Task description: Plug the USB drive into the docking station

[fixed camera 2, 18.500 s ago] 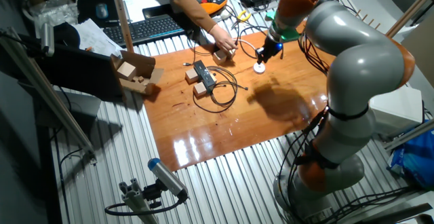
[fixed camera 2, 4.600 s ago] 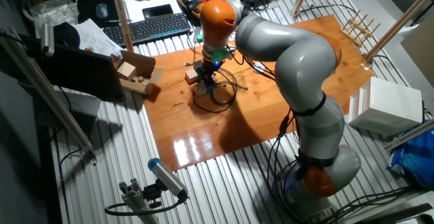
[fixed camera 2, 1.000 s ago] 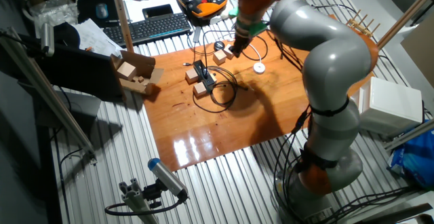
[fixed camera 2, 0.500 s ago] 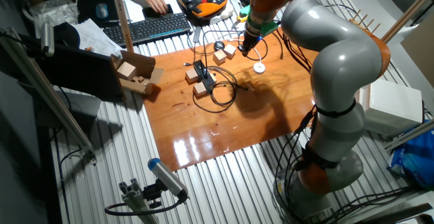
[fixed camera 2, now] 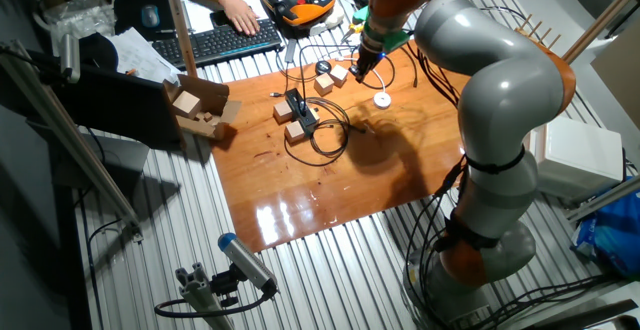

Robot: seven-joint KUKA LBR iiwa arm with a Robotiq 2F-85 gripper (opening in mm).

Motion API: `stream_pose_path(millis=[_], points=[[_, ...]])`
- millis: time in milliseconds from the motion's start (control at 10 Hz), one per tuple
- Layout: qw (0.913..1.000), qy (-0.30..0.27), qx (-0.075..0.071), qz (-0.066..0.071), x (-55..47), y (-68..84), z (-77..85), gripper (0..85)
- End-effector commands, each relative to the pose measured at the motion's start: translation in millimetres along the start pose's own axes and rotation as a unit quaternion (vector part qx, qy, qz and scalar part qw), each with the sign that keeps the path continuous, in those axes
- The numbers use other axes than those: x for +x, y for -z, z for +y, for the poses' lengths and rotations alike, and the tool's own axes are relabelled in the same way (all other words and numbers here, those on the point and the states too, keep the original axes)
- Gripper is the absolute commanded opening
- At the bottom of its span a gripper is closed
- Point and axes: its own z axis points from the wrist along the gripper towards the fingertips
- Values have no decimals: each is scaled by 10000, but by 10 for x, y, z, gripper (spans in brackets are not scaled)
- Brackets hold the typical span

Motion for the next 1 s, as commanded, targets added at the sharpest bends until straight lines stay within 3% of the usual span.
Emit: stream_pose_path(millis=[0,900], points=[[10000,0,-13,5,4,-3,-3,0],[10000,23,-25,-49,6,-25,1,0]])
